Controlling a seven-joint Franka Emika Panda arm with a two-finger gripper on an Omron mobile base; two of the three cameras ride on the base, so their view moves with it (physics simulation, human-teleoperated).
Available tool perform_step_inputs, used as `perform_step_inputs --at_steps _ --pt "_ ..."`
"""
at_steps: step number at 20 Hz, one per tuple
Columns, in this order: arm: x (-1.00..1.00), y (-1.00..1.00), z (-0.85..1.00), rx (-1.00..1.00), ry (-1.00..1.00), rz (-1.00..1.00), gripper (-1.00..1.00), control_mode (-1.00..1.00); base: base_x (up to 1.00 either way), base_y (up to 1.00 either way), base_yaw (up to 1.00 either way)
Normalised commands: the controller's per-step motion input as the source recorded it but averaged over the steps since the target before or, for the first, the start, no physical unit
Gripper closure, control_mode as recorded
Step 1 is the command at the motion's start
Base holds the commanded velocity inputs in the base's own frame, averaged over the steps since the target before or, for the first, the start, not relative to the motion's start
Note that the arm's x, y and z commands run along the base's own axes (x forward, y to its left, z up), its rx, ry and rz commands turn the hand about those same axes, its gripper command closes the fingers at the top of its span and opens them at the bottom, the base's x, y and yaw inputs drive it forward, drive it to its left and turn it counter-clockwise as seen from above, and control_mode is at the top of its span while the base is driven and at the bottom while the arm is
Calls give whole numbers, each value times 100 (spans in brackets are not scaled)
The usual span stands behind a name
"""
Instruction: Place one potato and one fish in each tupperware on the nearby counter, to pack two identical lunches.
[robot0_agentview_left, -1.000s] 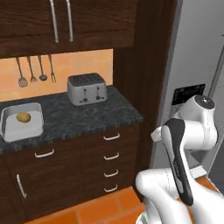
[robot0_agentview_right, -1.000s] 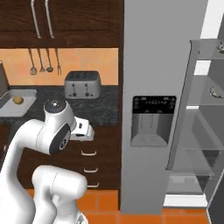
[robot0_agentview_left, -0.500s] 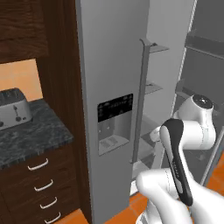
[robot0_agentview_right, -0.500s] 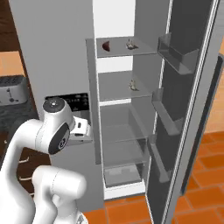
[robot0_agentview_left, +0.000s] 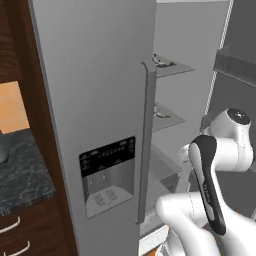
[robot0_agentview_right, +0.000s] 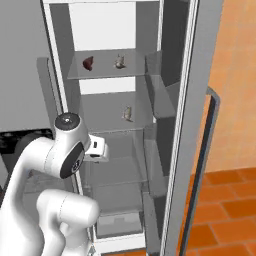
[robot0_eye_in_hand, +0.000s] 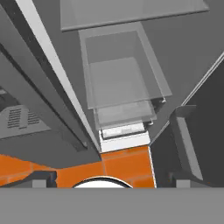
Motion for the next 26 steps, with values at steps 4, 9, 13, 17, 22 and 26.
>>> perform_step_inputs --at_steps 4,9,13,17,22,26 --pt "0 0 0 0 0 0 -100 100 94 -23 30" --pt "0 0 0 0 0 0 -100 100 42 -53 17" --pt "0 0 0 0 0 0 -100 100 69 -4 6" --pt "44 0 -10 0 0 0 -100 -100 39 0 1" --pt "100 0 -9 0 0 0 -100 -100 0 0 0" --pt "100 0 3 2 0 0 -100 -100 0 0 0"
